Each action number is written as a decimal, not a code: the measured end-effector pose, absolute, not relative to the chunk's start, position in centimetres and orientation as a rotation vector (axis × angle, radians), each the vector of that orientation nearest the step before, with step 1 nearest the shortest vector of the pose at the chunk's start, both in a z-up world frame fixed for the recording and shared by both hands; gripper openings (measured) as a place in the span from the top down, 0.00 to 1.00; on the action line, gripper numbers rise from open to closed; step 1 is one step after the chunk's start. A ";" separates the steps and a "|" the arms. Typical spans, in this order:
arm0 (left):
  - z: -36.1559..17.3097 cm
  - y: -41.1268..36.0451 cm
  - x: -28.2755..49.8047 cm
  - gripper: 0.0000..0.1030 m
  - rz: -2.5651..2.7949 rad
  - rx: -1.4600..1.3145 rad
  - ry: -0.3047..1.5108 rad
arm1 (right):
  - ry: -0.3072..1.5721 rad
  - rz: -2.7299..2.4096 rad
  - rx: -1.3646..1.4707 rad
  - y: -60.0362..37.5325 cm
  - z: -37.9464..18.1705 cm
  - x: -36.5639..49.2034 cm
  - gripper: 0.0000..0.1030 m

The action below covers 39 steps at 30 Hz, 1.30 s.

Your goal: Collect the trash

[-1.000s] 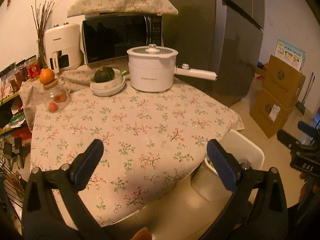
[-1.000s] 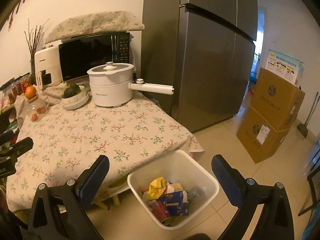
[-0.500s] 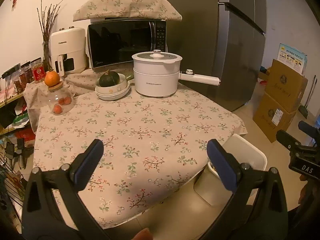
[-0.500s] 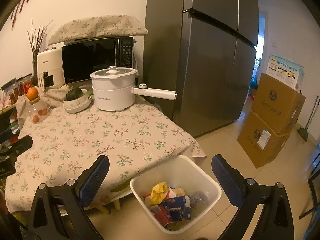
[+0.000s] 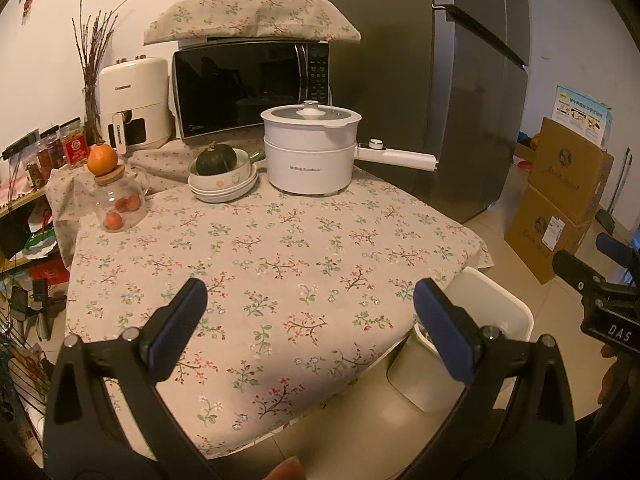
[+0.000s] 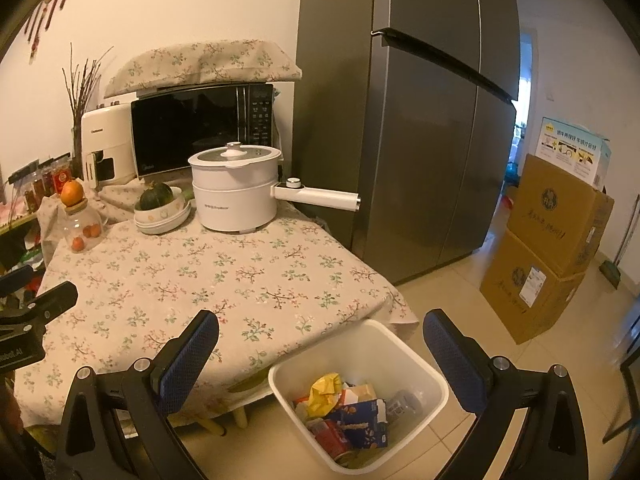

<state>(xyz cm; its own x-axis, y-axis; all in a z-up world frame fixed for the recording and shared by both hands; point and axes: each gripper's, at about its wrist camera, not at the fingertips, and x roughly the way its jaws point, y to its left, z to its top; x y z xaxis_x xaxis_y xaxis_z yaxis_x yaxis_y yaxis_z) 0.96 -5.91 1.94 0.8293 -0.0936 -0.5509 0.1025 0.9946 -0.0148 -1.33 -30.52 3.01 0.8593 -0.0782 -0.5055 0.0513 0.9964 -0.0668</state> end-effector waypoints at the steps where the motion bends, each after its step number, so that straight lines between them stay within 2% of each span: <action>1: 1.9 -5.9 1.0 0.01 -0.105 0.016 0.584 | 0.532 -0.068 -0.051 -30.5 3.0 -1.3 0.00; 39: 1.8 -6.1 0.9 0.01 -0.125 0.006 0.600 | 0.493 -0.060 -0.047 -30.2 3.4 -1.7 0.00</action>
